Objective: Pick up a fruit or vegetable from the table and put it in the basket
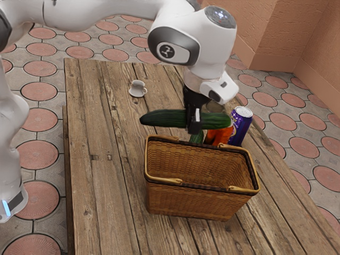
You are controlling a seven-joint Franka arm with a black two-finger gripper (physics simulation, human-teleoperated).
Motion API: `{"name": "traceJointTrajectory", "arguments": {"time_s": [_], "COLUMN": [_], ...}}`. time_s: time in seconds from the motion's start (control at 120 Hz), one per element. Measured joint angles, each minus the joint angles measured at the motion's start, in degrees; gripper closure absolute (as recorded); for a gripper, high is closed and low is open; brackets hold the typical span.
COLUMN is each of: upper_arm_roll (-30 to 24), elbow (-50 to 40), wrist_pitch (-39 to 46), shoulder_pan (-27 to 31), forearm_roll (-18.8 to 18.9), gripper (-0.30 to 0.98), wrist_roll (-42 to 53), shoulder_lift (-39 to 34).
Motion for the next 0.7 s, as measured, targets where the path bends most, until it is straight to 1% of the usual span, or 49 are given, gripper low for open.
{"name": "traceJointTrajectory", "arguments": {"time_s": [0.125, 0.283, 0.3, 0.375, 0.45, 0.558, 0.633, 0.7], "upper_arm_roll": [-3.3, -4.9, -5.0, -5.1, -5.2, -5.2, -5.2, -5.0], "elbow": [0.0, 0.0, 0.0, 0.0, 0.0, -0.1, -0.1, -0.2], "wrist_pitch": [1.3, 2.2, 2.2, 2.4, 2.6, 2.7, 2.7, 2.6], "shoulder_pan": [-0.4, -0.4, -0.4, -0.2, -0.1, -0.1, -0.1, 0.0], "forearm_roll": [-0.3, -0.7, -0.7, -0.9, -0.9, -1.0, -1.0, -1.8], "gripper": [0.49, 0.49, 0.47, 0.28, 0.16, 0.07, 0.04, 0.03], "wrist_roll": [3.4, 6.5, 6.8, 8.0, 9.1, 10.3, 11.1, 11.7], "shoulder_lift": [0.7, 0.8, 0.8, 0.8, 0.8, 0.9, 0.9, 0.7]}}
